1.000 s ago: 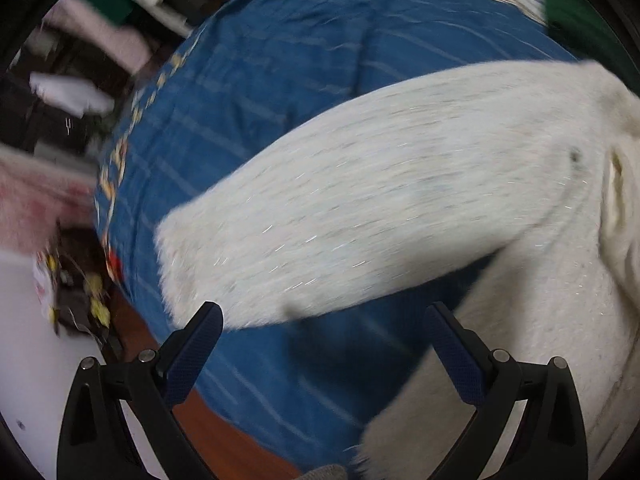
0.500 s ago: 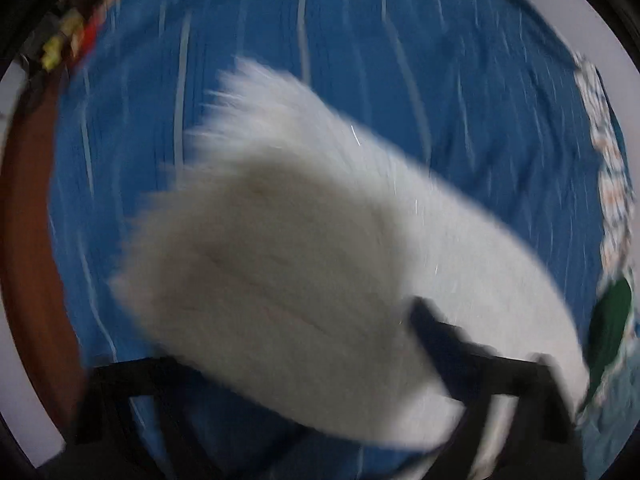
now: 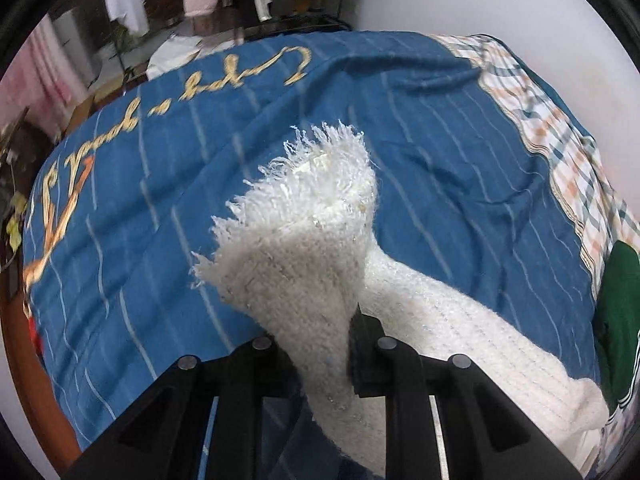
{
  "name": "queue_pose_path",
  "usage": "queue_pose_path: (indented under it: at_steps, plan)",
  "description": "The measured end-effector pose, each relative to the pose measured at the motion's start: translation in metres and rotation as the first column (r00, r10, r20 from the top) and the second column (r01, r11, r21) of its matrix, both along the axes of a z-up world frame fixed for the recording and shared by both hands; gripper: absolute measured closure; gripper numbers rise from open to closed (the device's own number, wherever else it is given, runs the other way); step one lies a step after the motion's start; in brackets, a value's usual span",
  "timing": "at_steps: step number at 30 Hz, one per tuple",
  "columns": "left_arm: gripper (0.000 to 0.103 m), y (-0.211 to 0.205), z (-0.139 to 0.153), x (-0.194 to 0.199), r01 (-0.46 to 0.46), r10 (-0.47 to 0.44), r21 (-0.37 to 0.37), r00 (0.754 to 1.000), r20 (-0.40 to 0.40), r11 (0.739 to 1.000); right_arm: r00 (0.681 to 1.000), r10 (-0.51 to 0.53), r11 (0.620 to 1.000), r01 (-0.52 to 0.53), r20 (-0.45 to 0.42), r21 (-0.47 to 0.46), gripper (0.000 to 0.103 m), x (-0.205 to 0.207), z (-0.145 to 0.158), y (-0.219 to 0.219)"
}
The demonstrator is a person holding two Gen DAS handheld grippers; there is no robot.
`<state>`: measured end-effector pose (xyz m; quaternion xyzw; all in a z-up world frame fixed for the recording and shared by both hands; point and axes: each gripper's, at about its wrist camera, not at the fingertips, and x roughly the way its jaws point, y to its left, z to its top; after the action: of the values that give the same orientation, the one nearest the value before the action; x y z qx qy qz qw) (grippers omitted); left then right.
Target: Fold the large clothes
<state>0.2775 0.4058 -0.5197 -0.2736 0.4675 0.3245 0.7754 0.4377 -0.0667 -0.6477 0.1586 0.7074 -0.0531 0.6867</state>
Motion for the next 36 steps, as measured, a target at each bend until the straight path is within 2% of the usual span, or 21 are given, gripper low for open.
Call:
queue_pose_path:
  at_steps: [2, 3, 7, 8, 10, 12, 13, 14, 15, 18, 19, 22, 23, 24, 28, 31, 33, 36]
  plan:
    - [0.088, -0.011, 0.011, 0.003, 0.027, -0.027, 0.034, 1.000, 0.003, 0.999, 0.997, 0.044, 0.997, -0.040, 0.060, -0.069, 0.081, -0.003, 0.020, 0.011]
    - [0.088, -0.011, 0.015, 0.004, 0.034, -0.035, 0.045, 0.999, 0.002, 0.998, 0.995, 0.041, 0.996, -0.034, 0.089, -0.077, 0.085, -0.007, 0.029, 0.011]
    - [0.088, -0.024, 0.027, -0.003, 0.069, -0.070, 0.095, 0.998, 0.001, 0.993, 0.975, 0.070, 0.995, -0.054, 0.212, -0.081, 0.087, -0.018, 0.064, 0.022]
    - [0.088, -0.027, 0.029, -0.004, 0.078, -0.079, 0.107, 0.997, 0.002, 0.991, 0.972, 0.108, 0.992, -0.092, 0.211, -0.081, 0.087, -0.018, 0.063, 0.030]
    - [0.088, -0.032, 0.034, -0.006, 0.093, -0.094, 0.126, 0.996, 0.001, 0.988, 0.976, 0.173, 0.984, -0.165, 0.132, -0.065, 0.086, -0.013, 0.043, 0.044]
    - [0.088, -0.038, 0.041, -0.005, 0.111, -0.113, 0.147, 0.994, 0.004, 0.983, 0.981, 0.182, 0.983, -0.181, 0.061, -0.022, 0.069, -0.011, 0.022, 0.044]
    - [0.088, -0.041, 0.045, -0.002, 0.119, -0.122, 0.157, 0.993, 0.006, 0.980, 0.982, 0.178, 0.984, -0.178, 0.057, 0.011, 0.067, -0.012, 0.021, 0.040]
    - [0.088, -0.045, 0.052, 0.001, 0.131, -0.135, 0.175, 0.991, 0.012, 0.976, 0.984, 0.168, 0.984, -0.171, 0.065, 0.040, 0.058, -0.014, 0.025, 0.034]
    - [0.088, -0.049, 0.058, 0.002, 0.142, -0.148, 0.194, 0.989, 0.014, 0.971, 0.983, 0.163, 0.985, -0.168, 0.085, 0.049, 0.043, -0.019, 0.036, 0.025]
    - [0.089, -0.069, 0.081, 0.006, 0.186, -0.199, 0.265, 0.980, 0.022, 0.946, 0.977, 0.184, 0.978, -0.171, 0.110, -0.117, 0.020, -0.037, 0.066, 0.003]
    - [0.089, -0.082, 0.092, 0.008, 0.210, -0.226, 0.303, 0.974, 0.019, 0.930, 0.977, 0.185, 0.969, -0.163, 0.104, -0.186, 0.019, -0.046, 0.073, -0.007]
    - [0.090, -0.116, 0.114, 0.013, 0.262, -0.289, 0.372, 0.957, 0.017, 0.890, 0.981, 0.179, 0.945, -0.149, 0.080, -0.291, 0.019, -0.063, 0.074, -0.027]
    - [0.090, -0.131, 0.121, 0.014, 0.286, -0.316, 0.391, 0.949, 0.014, 0.875, 0.985, 0.162, 0.947, -0.137, 0.066, -0.291, 0.019, -0.069, 0.070, -0.038]
    - [0.091, -0.147, 0.128, 0.016, 0.311, -0.347, 0.409, 0.938, 0.017, 0.858, 0.988, 0.144, 0.952, -0.122, 0.058, -0.281, 0.019, -0.057, 0.069, -0.037]
    - [0.091, -0.209, 0.145, 0.018, 0.401, -0.451, 0.455, 0.893, 0.002, 0.795, 0.992, 0.102, 0.957, -0.079, 0.070, -0.279, 0.019, -0.047, 0.061, -0.057]
    - [0.091, -0.264, 0.151, 0.020, 0.474, -0.526, 0.450, 0.850, -0.011, 0.757, 0.994, 0.065, 0.974, -0.044, 0.085, -0.224, 0.019, -0.051, 0.064, -0.077]
    - [0.091, -0.308, 0.150, 0.020, 0.529, -0.577, 0.417, 0.817, -0.014, 0.739, 0.995, 0.029, 0.981, -0.010, 0.099, -0.192, 0.019, -0.050, 0.068, -0.095]
    - [0.092, -0.382, 0.144, 0.023, 0.616, -0.652, 0.348, 0.758, -0.018, 0.706, 0.993, -0.042, 0.989, 0.057, 0.109, -0.138, 0.019, -0.062, 0.072, -0.144]
